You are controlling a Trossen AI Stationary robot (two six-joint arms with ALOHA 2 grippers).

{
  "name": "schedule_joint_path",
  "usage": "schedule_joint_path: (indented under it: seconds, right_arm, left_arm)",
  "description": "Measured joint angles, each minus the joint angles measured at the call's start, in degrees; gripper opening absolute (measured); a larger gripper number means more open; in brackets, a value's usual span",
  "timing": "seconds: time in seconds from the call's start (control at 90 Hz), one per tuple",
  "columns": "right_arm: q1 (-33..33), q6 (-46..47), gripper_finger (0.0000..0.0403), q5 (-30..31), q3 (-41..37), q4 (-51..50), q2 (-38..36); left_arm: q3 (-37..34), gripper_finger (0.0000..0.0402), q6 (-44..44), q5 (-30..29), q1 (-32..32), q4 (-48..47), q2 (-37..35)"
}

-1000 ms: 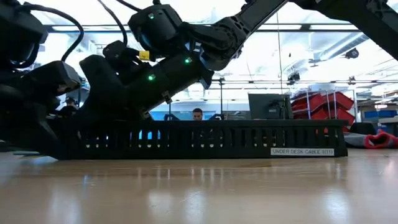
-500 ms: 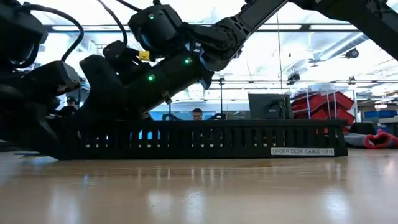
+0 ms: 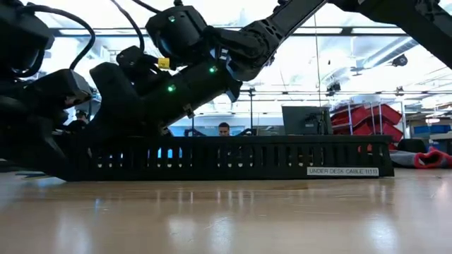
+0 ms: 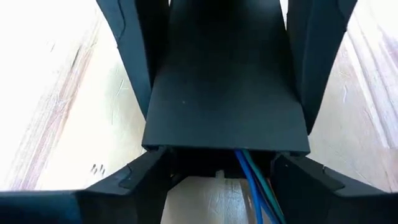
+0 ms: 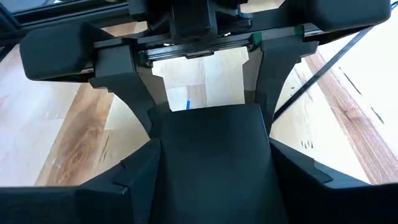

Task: Ziptie cables
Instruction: Close the black cable duct

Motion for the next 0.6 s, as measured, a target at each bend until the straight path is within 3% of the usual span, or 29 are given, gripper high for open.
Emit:
schedule_joint_path:
  seconds: [0.122, 0.322, 0.456, 0.6]
  right_arm:
    - [0.0, 0.2, 0.0225, 0.1, 0.0, 0.0, 0.0]
    - [0.0, 1.2, 0.0279, 1.1, 1.2, 0.9, -0.2]
    - [0.0, 1.3, 0.0305, -1.1, 3.1, -8.5, -3.7]
    - [0.9, -3.5, 0.0305, 2.5, 3.9, -19.4, -10.6]
  left_arm:
    - [0.0, 0.0226, 0.1, 0.0, 0.0, 0.0, 0.0]
    - [0.0, 0.0247, 0.8, 0.1, 0.1, -0.8, -2.2]
    - [0.0, 0.0261, -0.2, 0.7, 0.1, -3.7, -6.8]
    - [1.4, 0.0264, -2.3, 3.1, 0.1, -12.6, -13.7]
